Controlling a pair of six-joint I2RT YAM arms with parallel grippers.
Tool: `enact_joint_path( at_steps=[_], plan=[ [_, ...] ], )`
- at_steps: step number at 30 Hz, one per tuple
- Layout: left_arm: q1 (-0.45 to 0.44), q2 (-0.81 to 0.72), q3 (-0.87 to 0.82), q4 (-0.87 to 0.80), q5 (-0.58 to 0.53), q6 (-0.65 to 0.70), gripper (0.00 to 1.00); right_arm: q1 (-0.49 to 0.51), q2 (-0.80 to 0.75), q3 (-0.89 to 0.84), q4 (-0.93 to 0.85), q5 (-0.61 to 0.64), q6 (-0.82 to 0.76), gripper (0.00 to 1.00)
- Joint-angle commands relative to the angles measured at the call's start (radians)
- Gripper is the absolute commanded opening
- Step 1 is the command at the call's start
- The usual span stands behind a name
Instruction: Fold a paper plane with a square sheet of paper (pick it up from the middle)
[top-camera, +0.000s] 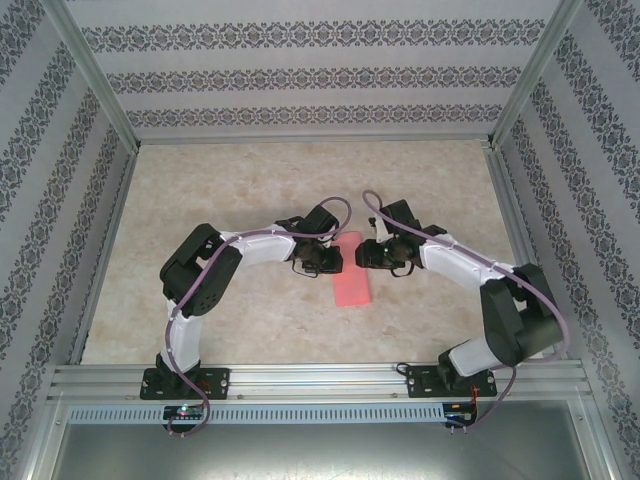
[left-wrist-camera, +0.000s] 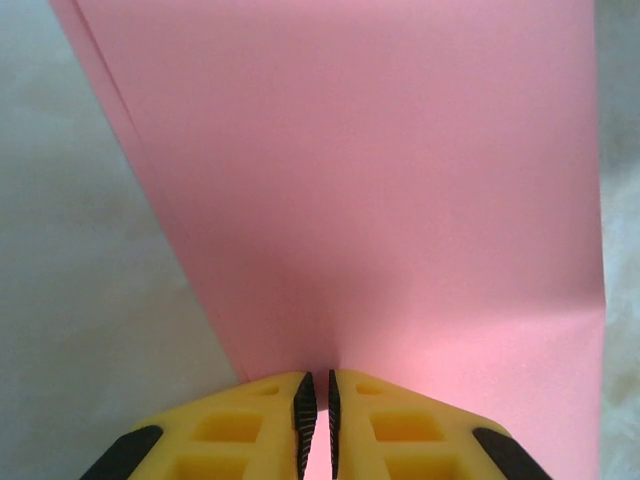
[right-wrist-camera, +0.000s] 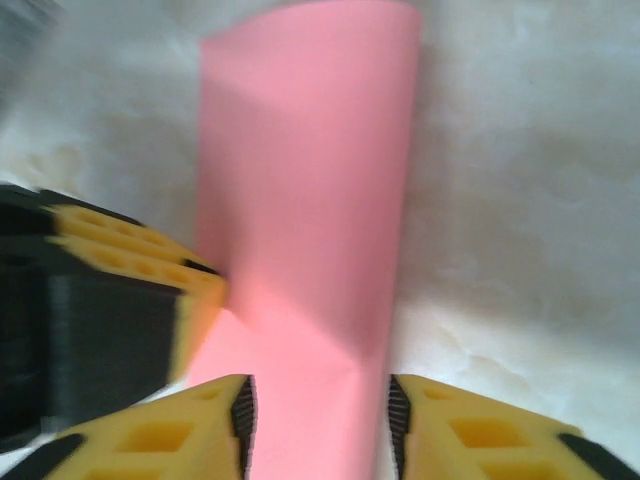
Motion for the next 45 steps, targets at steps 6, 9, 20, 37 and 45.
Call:
enact_joint_path(
  at_steps=[6,9,20,37,45],
  plan=[
    [-0.01,0.104,-0.026,-0.104,-0.102,0.037,0.19,-0.028,0.05,-0.03,0.149,-0.232,0.111,0.19],
    [-0.011,0.105,-0.025,-0.109,-0.108,0.039,0.19,-0.048,0.114,-0.018,0.154,-0.248,0.097,0.15],
    [-0.011,0.117,-0.023,-0.146,-0.151,0.063,0.19,-0.101,0.243,-0.003,0.152,-0.244,0.017,0.12],
    [-0.014,0.147,0.002,-0.197,-0.187,0.099,0.19,-0.126,0.165,-0.044,0.263,-0.306,0.097,0.07],
    [-0.02,0.154,0.014,-0.222,-0.207,0.119,0.19,-0.127,0.259,0.011,0.276,-0.312,0.085,0.04]
  ],
)
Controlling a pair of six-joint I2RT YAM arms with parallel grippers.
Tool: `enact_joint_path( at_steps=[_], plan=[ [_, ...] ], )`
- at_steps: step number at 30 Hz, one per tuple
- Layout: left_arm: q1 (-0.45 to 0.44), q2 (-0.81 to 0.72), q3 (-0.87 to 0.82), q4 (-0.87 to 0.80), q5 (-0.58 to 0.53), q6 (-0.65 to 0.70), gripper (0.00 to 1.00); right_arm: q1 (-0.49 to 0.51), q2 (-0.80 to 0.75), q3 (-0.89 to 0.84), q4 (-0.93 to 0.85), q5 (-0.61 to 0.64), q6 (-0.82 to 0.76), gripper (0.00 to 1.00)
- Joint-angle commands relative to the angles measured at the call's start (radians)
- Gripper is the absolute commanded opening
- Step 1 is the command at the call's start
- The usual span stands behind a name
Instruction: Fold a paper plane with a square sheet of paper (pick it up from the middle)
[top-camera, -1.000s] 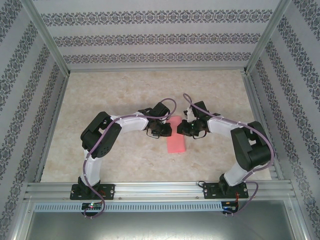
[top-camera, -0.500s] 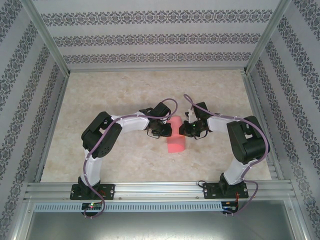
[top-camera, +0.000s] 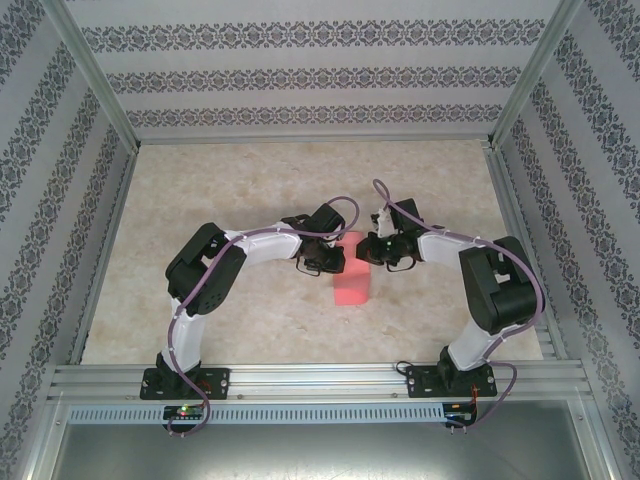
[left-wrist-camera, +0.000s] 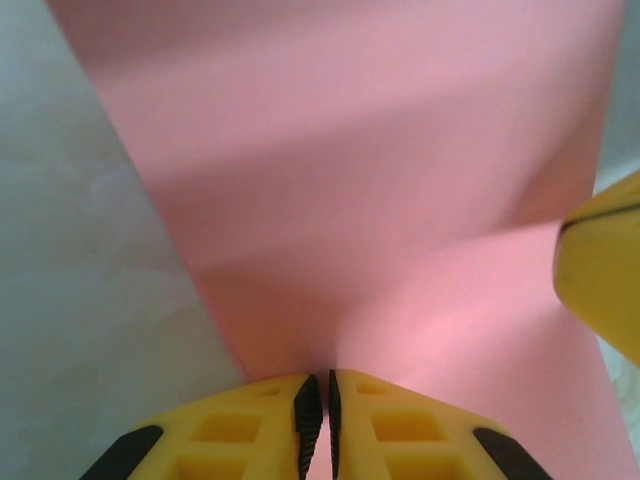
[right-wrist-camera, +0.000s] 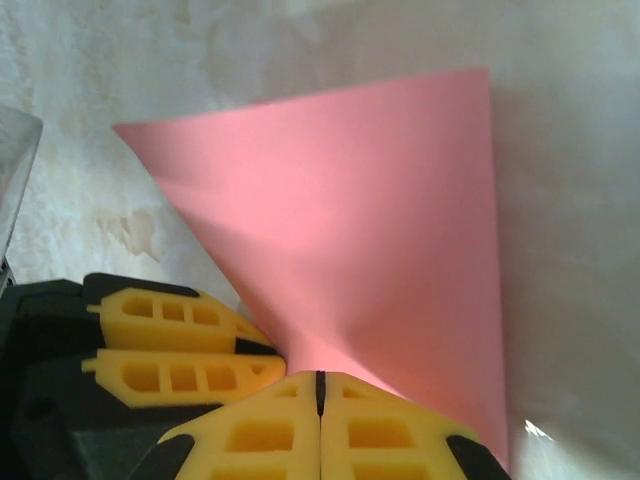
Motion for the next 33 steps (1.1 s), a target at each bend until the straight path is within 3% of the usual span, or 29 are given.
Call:
enact_joint_path(
  at_steps=[1,9,19,27,33],
  plan=[
    [-0.005,0.12,-0.059,-0.144,-0.151,0.041,0.19,-0.01,0.052,0.028,0.016,-0.008,-0.005,0.04],
    [-0.007,0.115,-0.074,-0.156,-0.17,0.056,0.2,-0.036,0.114,0.042,0.011,0.072,-0.039,0.01],
    [-0.007,0.112,-0.11,-0.151,-0.183,0.062,0.2,-0.098,0.117,-0.002,0.101,0.139,0.031,0.01],
    [-0.007,0.113,-0.114,-0.155,-0.187,0.072,0.2,-0.134,0.084,-0.034,0.145,0.094,0.054,0.01],
    [-0.007,0.113,-0.109,-0.153,-0.177,0.075,0.2,-0.1,-0.062,-0.048,0.126,0.052,0.071,0.01]
  ],
)
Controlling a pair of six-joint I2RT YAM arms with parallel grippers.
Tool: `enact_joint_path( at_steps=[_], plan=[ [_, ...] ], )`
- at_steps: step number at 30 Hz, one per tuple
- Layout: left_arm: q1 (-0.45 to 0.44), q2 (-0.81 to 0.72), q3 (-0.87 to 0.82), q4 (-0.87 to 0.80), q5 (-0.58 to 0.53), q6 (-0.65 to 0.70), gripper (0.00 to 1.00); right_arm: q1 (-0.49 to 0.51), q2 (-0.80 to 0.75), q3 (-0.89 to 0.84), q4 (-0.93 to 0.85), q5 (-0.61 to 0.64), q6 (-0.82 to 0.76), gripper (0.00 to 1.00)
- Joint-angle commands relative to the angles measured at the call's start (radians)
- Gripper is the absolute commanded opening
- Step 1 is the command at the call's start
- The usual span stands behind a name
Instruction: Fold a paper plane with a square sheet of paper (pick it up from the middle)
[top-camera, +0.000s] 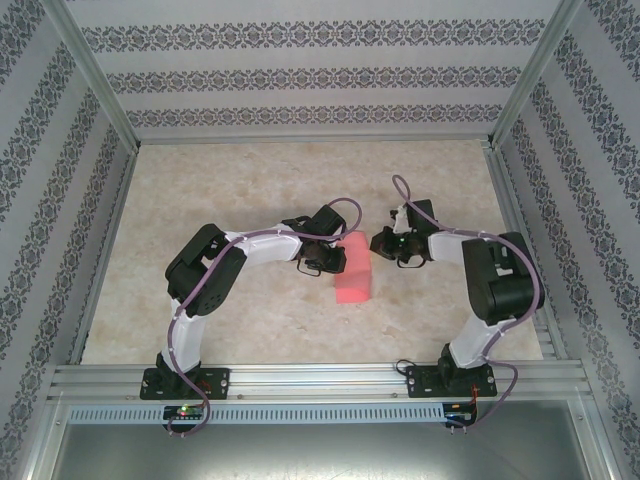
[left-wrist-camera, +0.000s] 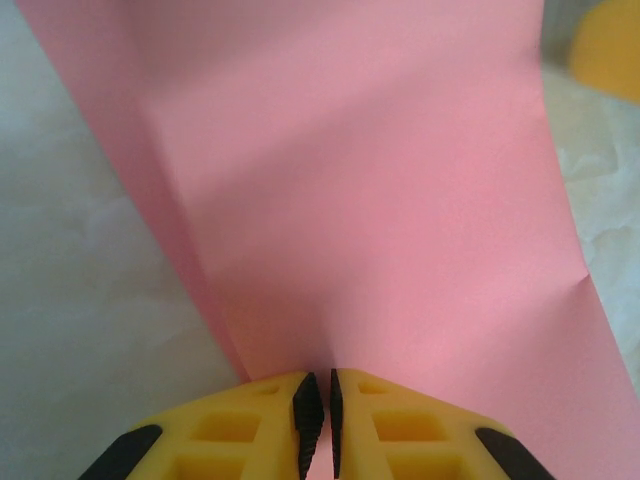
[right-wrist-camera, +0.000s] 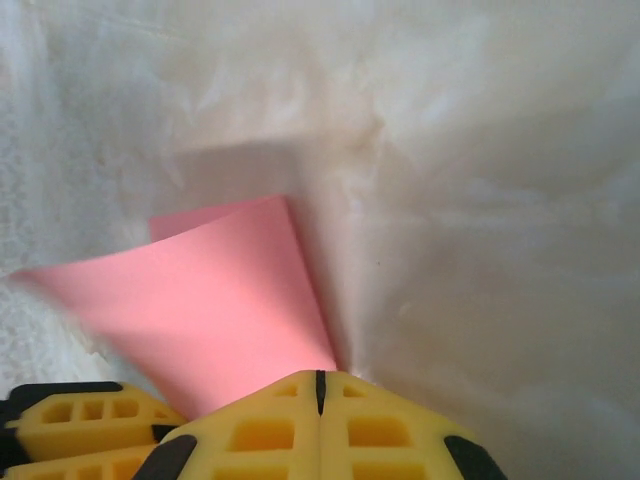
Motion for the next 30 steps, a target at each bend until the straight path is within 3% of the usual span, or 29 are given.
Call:
enact_joint_path(
  at_steps=[1,6,14,30],
  plan=[
    [0.001,0.12,-0.08,-0.195,-0.143,0.034,0.2,0.033,-0.084,0.001,0.004,0.003,0.017,0.01],
    [0.001,0.124,-0.065,-0.205,-0.143,0.04,0.19,0.09,-0.058,0.001,0.067,-0.027,0.065,0.0],
    [0.001,0.122,-0.064,-0.215,-0.146,0.049,0.19,0.089,0.086,0.059,0.119,-0.016,0.062,0.0],
    [0.001,0.113,-0.107,-0.221,-0.161,0.054,0.2,-0.018,0.185,0.041,0.171,0.093,0.082,0.0]
  ],
)
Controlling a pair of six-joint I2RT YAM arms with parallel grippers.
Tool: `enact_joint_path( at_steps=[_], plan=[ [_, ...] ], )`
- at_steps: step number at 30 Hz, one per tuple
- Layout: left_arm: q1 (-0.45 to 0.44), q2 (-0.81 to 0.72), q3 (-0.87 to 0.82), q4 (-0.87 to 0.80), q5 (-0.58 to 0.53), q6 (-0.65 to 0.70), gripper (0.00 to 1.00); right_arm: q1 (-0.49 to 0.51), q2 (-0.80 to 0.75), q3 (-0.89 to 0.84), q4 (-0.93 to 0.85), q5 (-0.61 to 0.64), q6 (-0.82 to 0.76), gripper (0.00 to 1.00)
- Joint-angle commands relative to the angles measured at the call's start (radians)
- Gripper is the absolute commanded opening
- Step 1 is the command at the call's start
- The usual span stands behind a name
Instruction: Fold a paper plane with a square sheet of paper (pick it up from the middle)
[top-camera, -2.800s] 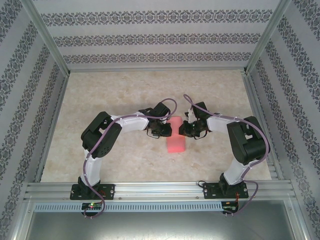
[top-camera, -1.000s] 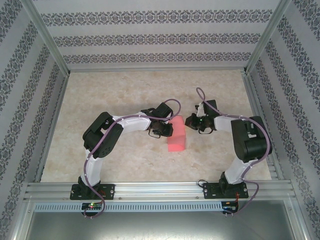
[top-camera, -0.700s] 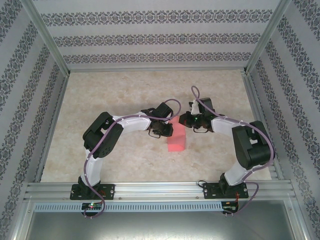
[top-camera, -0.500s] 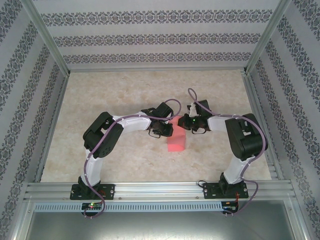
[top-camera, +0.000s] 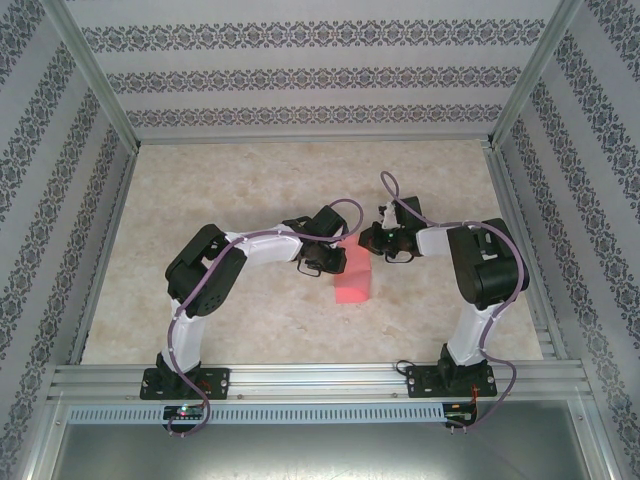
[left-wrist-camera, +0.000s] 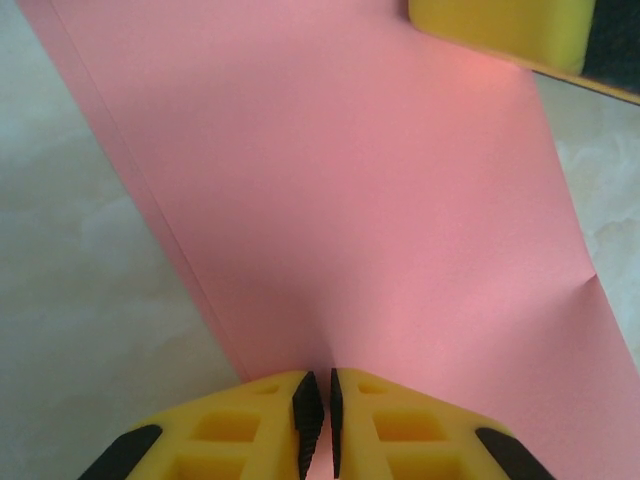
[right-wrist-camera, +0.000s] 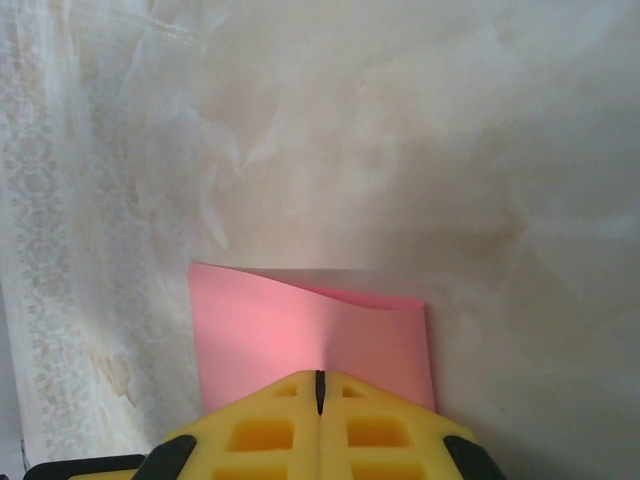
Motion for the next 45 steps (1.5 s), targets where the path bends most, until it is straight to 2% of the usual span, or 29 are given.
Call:
enact_joint_path(
  at_steps=[1,6,10,14,17,24,29,39,45],
  plan=[
    [0.006,0.113,-0.102,-0.224,-0.148,0.031,0.2,-0.067,0.024,-0.034,0.051,0.129,0.02,0.0],
    [0.006,0.112,-0.109,-0.231,-0.151,0.038,0.2,-0.089,0.01,-0.02,0.042,0.148,0.023,0.0],
    [0.006,0.111,-0.109,-0.229,-0.149,0.041,0.2,-0.087,0.012,0.004,0.049,0.077,0.017,0.0],
    [0.007,0.113,-0.103,-0.232,-0.145,0.042,0.2,-0.043,-0.112,0.002,-0.034,0.059,-0.024,0.0],
    [0.007,0.116,-0.099,-0.227,-0.137,0.041,0.2,-0.013,-0.172,-0.022,-0.021,0.031,0.006,0.0],
    [0.007,0.12,-0.089,-0.237,-0.135,0.048,0.2,0.022,-0.057,0.008,0.039,0.017,0.039,0.0],
    [0.007,0.114,-0.096,-0.239,-0.136,0.049,0.2,0.02,0.01,0.077,-0.014,0.048,-0.005,0.0],
    [0.007,0.096,-0.114,-0.241,-0.133,0.049,0.2,-0.052,0.078,0.09,-0.04,0.079,-0.055,0.0],
    [0.007,0.097,-0.108,-0.24,-0.126,0.048,0.2,-0.092,0.037,0.091,-0.058,0.085,-0.071,0.0]
  ],
)
